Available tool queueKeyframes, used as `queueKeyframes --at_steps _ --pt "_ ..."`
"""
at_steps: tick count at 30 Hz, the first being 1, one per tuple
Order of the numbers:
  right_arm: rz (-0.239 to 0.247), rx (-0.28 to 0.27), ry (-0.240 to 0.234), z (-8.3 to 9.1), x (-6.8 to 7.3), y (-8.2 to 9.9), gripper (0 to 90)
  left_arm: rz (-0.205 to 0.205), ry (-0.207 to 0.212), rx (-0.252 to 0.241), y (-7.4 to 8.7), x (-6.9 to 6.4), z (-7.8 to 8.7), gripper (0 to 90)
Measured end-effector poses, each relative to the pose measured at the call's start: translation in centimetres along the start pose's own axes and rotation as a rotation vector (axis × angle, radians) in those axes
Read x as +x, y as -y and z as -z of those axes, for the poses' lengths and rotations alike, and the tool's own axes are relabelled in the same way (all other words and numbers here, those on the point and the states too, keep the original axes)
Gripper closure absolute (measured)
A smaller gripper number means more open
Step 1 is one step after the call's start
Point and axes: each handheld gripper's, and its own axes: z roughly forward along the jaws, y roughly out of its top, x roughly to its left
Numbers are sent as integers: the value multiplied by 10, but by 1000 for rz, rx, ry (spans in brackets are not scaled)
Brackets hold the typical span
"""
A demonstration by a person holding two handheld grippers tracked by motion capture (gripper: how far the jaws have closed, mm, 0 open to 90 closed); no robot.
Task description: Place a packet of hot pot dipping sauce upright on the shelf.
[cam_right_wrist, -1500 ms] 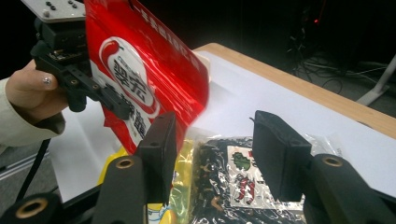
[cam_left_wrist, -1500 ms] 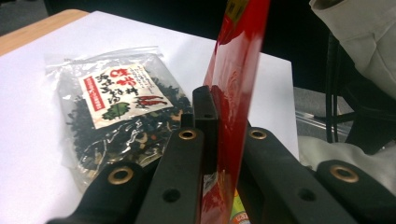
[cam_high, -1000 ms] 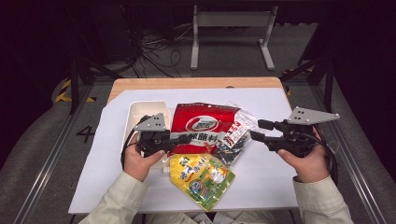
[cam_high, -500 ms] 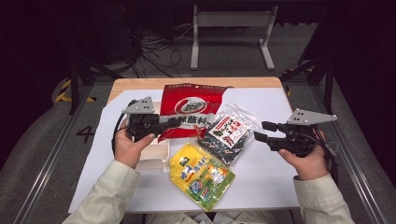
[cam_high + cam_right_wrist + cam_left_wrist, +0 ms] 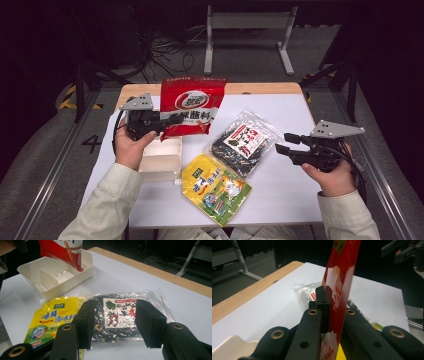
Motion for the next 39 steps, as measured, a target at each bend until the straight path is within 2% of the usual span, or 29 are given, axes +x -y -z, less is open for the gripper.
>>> queueKeyframes --at_steps 3,8,9,16,24,27,39 --pt "0 2 6 2 0 2 505 -23 -26 7 0 7 3 900" --pt "-1 4 15 7 0 6 504 -25 -46 -15 0 16 7 900" --pt "-2 3 15 8 0 6 503 -14 -48 -20 0 17 8 900" --pt "-6 7 26 13 0 12 502 -16 -79 -17 1 31 14 899" --pt "-21 -2 47 24 -2 18 497 7 -121 -24 3 48 22 899" --pt "-24 -3 52 26 -3 20 497 2 -138 -10 5 54 24 899" --pt "-26 5 47 24 -3 23 492 15 -213 2 12 73 39 898"
